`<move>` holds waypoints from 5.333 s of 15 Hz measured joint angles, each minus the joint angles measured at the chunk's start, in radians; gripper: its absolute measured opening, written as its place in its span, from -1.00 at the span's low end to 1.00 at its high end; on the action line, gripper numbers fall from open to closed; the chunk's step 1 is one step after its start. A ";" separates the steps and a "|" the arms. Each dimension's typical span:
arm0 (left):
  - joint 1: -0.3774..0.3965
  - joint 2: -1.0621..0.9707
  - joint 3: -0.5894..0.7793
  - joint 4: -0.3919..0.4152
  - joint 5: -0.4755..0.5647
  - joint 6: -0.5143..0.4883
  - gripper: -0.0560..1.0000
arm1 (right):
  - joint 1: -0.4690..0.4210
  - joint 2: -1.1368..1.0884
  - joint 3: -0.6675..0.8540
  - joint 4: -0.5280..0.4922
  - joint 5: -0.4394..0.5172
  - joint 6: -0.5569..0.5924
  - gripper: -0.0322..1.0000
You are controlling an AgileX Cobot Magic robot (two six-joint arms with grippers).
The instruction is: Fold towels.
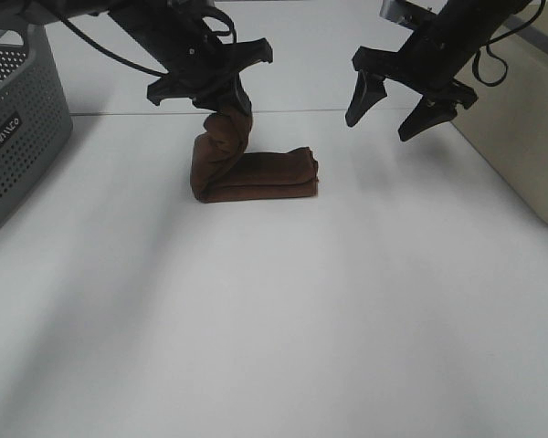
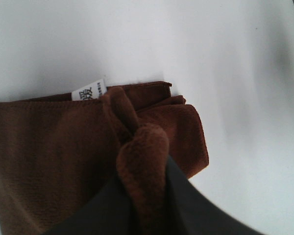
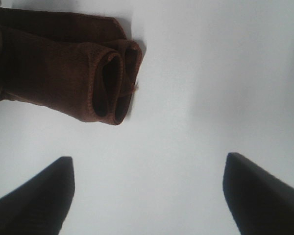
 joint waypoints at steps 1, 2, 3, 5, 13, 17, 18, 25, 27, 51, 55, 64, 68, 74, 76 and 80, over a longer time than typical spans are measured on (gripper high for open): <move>-0.007 0.014 0.000 -0.021 -0.014 -0.021 -0.50 | 0.000 -0.004 0.000 0.000 0.012 0.000 0.57; -0.010 0.025 0.000 -0.048 -0.031 -0.046 -0.26 | 0.000 -0.006 0.000 0.000 0.015 0.000 0.57; -0.013 0.031 0.000 -0.087 -0.061 -0.061 -0.05 | 0.000 -0.006 0.000 0.000 0.016 0.000 0.57; -0.027 0.036 0.000 -0.164 -0.126 -0.072 0.16 | 0.000 -0.006 0.000 0.000 0.017 0.000 0.57; 0.054 0.037 -0.159 -0.219 -0.080 0.036 0.20 | 0.022 -0.003 0.000 0.364 -0.015 -0.164 0.57; 0.152 0.037 -0.234 -0.169 0.014 0.039 0.20 | 0.103 0.074 0.000 0.633 -0.094 -0.329 0.57; 0.171 0.037 -0.235 -0.164 0.025 0.039 0.20 | 0.122 0.102 0.000 0.677 -0.104 -0.368 0.57; 0.193 0.037 -0.235 -0.141 0.067 0.039 0.20 | 0.128 0.252 0.000 0.795 -0.170 -0.420 0.57; 0.193 0.037 -0.235 -0.129 0.082 0.039 0.20 | 0.096 0.259 0.000 0.791 -0.170 -0.401 0.57; 0.025 -1.239 0.716 0.426 0.372 0.076 0.20 | 0.023 -1.039 0.551 -0.206 0.129 0.073 0.57; 0.025 -1.602 0.997 0.429 0.372 0.077 0.20 | 0.023 -1.347 0.765 -0.216 0.130 0.073 0.57; 0.025 -2.373 1.470 0.429 0.378 0.164 0.20 | 0.023 -2.035 1.239 -0.284 0.135 0.073 0.56; 0.025 -2.409 1.605 0.421 0.353 0.205 0.20 | 0.023 -2.191 1.385 -0.395 0.095 0.100 0.56; 0.025 -2.411 1.650 0.396 0.220 0.260 0.20 | 0.023 -2.195 1.428 -0.402 -0.019 0.100 0.55; 0.025 -2.411 1.650 0.395 0.214 0.265 0.20 | 0.023 -2.195 1.428 -0.396 -0.018 0.100 0.55; 0.025 -2.411 1.650 0.394 0.214 0.267 0.20 | 0.023 -2.195 1.428 -0.396 -0.017 0.101 0.55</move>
